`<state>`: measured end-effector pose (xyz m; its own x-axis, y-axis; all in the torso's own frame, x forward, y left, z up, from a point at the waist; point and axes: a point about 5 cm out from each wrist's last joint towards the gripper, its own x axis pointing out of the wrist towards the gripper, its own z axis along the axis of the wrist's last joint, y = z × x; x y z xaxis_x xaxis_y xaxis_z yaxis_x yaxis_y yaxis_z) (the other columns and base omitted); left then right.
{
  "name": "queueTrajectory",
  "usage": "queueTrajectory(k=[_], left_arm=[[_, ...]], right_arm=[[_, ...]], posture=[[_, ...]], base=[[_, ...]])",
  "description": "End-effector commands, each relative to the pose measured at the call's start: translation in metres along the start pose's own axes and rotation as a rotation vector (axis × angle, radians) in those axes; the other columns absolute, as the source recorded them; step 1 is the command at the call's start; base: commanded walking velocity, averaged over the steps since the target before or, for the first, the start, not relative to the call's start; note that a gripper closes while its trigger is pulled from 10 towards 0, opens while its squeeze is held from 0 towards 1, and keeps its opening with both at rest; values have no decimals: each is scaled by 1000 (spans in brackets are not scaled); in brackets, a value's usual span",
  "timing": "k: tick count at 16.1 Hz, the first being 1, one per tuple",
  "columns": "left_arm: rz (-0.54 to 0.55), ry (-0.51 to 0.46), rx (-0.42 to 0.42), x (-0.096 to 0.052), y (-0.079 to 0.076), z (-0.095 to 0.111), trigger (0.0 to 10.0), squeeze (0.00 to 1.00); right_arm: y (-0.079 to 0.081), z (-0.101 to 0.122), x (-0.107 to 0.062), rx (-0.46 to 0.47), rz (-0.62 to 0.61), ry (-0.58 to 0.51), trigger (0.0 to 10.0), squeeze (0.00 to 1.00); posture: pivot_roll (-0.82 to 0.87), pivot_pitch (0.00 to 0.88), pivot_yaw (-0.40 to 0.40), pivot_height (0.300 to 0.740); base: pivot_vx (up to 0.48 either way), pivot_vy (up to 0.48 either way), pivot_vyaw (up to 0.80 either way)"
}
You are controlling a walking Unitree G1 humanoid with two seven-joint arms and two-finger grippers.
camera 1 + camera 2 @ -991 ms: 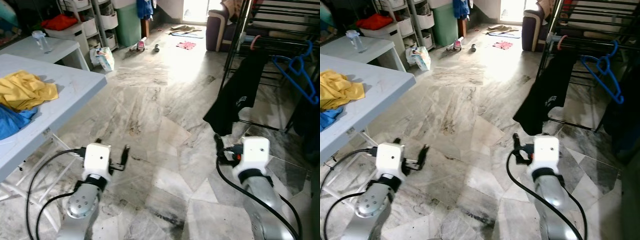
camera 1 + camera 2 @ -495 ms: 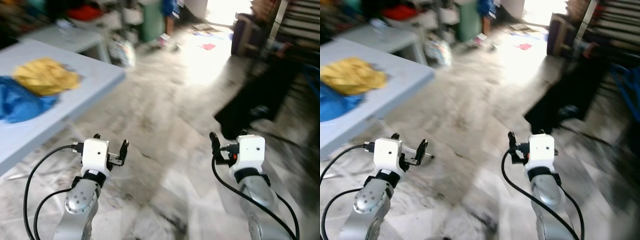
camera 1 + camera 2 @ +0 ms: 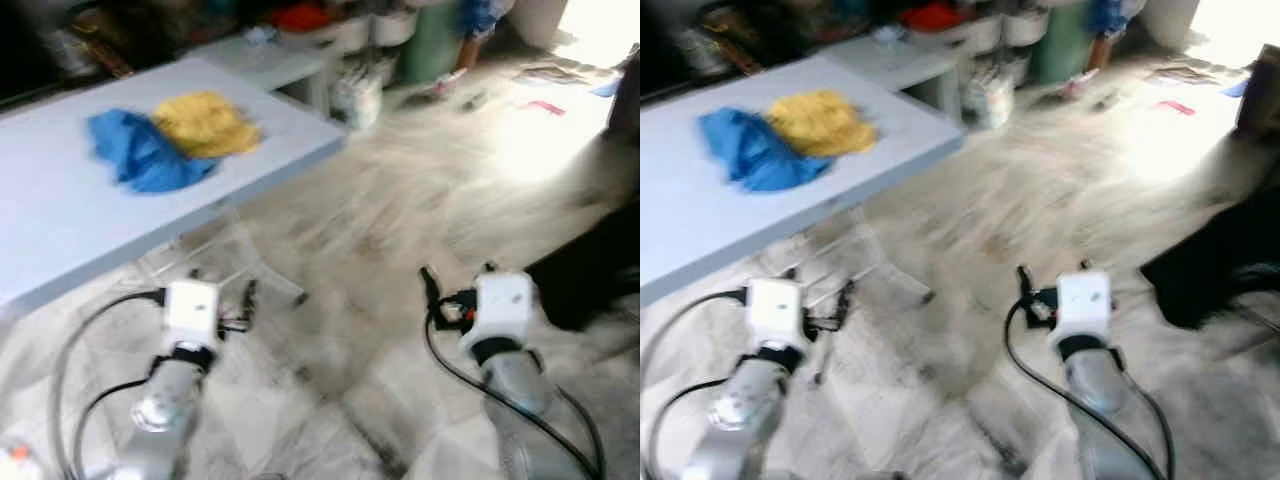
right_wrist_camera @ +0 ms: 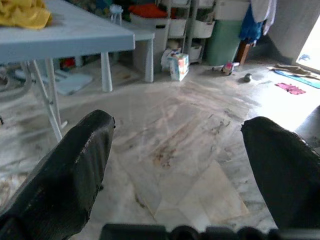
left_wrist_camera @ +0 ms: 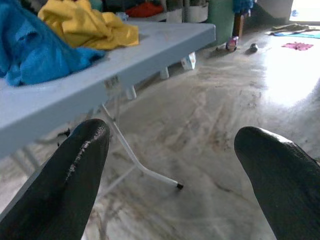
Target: Hang hanger
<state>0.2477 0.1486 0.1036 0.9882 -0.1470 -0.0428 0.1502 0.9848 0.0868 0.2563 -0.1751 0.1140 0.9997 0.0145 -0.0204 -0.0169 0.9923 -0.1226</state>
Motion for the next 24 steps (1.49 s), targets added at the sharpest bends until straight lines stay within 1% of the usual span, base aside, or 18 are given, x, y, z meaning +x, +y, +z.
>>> queueTrajectory(k=[1, 4, 7, 9, 12, 17, 20, 24], left_arm=[[24, -2, 27, 0, 6, 1, 10000, 0], [82, -4, 40, 2, 11, 3, 10000, 0], [99, -2, 39, 0, 9, 3, 10000, 0], [120, 1, 46, 2, 13, 3, 10000, 0], [151, 2, 54, 6, 17, 3, 10000, 0], [180, -1, 59, 7, 15, 4, 10000, 0], [197, 8, 51, 7, 17, 3, 10000, 0], [201, 9, 42, 8, 17, 2, 10000, 0]], right_arm=[[1, 2, 2, 8, 7, -4, 10000, 0], [3, 6, 7, 4, 28, -15, 10000, 0], [3, 6, 9, 4, 33, -17, 10000, 0], [5, 9, 12, 9, 26, -40, 10000, 0], [6, 10, 13, 14, 32, -41, 10000, 0], [2, 11, 14, 3, 33, -46, 10000, 0], [6, 12, 16, -1, 58, -47, 10000, 0], [6, 12, 18, -6, 67, -50, 10000, 0]], posture=[[22, 58, 4, 740], [35, 65, -5, 740], [41, 68, -8, 740], [43, 73, -1, 740], [39, 72, 6, 740], [33, 73, 3, 740], [38, 74, -6, 740], [40, 72, -6, 740]], base=[[0, 0, 800], [0, 0, 800], [0, 0, 800], [0, 0, 800], [0, 0, 800], [0, 0, 800], [0, 0, 800], [0, 0, 800]])
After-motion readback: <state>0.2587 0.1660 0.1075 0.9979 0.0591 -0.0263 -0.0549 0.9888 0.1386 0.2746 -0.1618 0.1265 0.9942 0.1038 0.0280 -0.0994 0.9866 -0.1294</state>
